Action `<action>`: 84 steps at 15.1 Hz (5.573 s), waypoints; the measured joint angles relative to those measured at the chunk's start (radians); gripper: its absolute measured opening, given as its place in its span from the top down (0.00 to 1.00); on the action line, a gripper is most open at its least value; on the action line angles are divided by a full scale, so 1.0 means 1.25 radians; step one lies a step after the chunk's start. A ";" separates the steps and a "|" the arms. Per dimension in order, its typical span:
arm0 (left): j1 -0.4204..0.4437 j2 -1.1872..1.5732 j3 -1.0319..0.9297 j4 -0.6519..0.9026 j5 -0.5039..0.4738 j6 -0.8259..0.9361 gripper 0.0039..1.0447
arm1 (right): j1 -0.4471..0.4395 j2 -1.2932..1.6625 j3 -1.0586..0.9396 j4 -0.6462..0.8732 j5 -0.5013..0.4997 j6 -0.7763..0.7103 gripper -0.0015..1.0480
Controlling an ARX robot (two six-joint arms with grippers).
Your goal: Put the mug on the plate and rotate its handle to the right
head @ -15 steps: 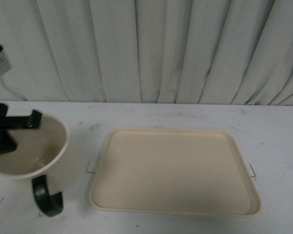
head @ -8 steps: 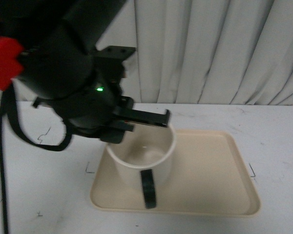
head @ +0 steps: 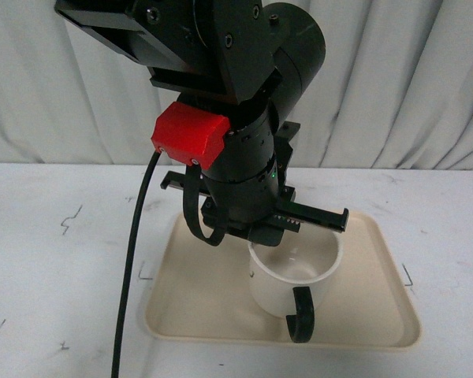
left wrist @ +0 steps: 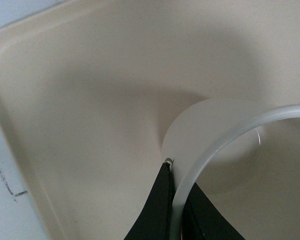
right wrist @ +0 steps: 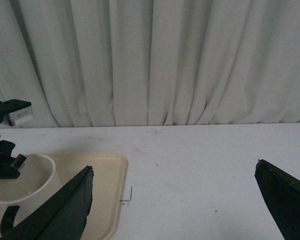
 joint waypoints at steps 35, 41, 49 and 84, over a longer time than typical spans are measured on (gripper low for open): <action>0.452 -1.239 -1.178 0.862 0.093 0.118 0.99 | 0.000 0.000 0.000 0.000 0.000 0.000 0.06; 0.453 -1.407 -1.187 0.684 0.092 0.119 0.99 | 0.000 0.000 0.000 0.000 0.000 0.000 0.06; 0.453 -1.549 -1.187 0.546 0.092 0.119 0.99 | 0.000 0.000 0.000 0.000 0.000 0.000 0.06; 0.454 -1.697 -1.187 0.391 0.092 0.119 0.06 | 0.284 1.618 0.999 -0.304 -0.073 0.307 0.44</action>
